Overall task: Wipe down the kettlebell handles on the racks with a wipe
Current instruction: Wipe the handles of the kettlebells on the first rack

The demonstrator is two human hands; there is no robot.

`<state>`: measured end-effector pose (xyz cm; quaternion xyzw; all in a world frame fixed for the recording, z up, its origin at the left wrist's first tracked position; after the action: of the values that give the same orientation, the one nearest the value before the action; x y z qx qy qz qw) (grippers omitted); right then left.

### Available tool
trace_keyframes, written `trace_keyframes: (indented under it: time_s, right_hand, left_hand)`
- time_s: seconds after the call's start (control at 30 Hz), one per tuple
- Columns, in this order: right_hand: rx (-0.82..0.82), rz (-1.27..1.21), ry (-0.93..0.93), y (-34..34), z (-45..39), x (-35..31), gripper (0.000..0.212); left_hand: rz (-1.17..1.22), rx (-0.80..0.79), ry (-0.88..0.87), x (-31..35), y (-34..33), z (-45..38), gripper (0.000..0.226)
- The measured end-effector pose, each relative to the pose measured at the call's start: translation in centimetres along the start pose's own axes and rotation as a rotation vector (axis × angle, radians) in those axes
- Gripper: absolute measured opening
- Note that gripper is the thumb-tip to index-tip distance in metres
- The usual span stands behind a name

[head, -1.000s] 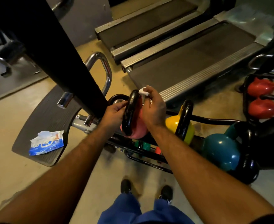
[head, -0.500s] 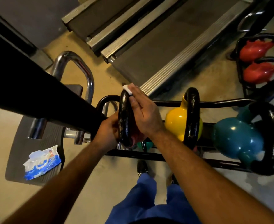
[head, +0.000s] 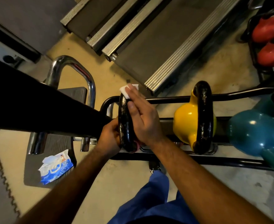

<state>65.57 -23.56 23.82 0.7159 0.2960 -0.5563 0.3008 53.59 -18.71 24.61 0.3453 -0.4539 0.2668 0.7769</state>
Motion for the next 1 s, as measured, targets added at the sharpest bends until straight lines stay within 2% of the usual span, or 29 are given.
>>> trace_keyframes:
  time_s: [0.13,0.2,0.3,0.4,0.57,0.67,0.73,0.8,0.87,0.93,1.0]
  right_hand:
    - [-0.003,0.013,-0.095,0.9,-0.8,1.1,0.052]
    - [-0.008,-0.018,-0.070,0.8,-0.8,0.3,0.049]
    - [-0.047,-0.019,-0.032,0.7,-0.9,0.2,0.048]
    - [-0.032,-0.028,-0.107,1.3,-1.6,0.3,0.047]
    - [-0.038,-0.008,-0.014,1.2,-1.2,-0.8,0.041]
    - [-0.008,0.039,-0.053,1.6,-1.7,-1.1,0.041]
    - [-0.056,0.075,0.012,1.4,-0.8,-2.1,0.040]
    - [-0.098,0.130,0.065,1.6,0.0,-2.1,0.042]
    - [-0.077,0.191,0.013,2.3,-1.0,-1.8,0.045]
    - [-0.072,0.211,-0.034,2.5,-1.2,-2.2,0.046]
    - [-0.122,0.217,0.040,2.2,0.1,-3.1,0.047]
  left_hand:
    - [-0.072,0.016,-0.012,-0.2,0.2,-0.3,0.019]
    - [-0.109,-0.004,-0.039,-0.2,0.1,-0.3,0.021]
    - [-0.071,0.012,-0.016,-0.3,0.1,-0.4,0.020]
    - [-0.041,0.015,0.005,-0.2,0.0,-0.3,0.020]
    - [-0.080,-0.022,-0.037,0.0,-0.1,-0.1,0.024]
    - [-0.006,-0.031,0.038,0.0,-0.4,-0.1,0.018]
    - [0.033,-0.036,0.093,-0.4,-0.4,-0.1,0.021]
    - [-0.001,-0.049,0.066,-0.5,-0.3,-0.1,0.021]
    - [-0.029,-0.031,-0.002,-0.1,-0.4,-0.2,0.017]
    - [-0.072,-0.032,-0.068,0.2,-0.3,0.1,0.023]
    - [-0.072,-0.046,-0.092,0.3,-0.2,0.3,0.024]
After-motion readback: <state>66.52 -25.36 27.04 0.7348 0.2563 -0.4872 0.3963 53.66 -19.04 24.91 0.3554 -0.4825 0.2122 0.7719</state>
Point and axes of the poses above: each hand's wrist, its own z-axis away from the middle knuckle, its own y-axis out of the back of the hand, x = y × z, the point moved 4 cm from there along -z, towards the middle knuckle, and after that the axes turned 3 degrees about x, right-handed, at the moved point
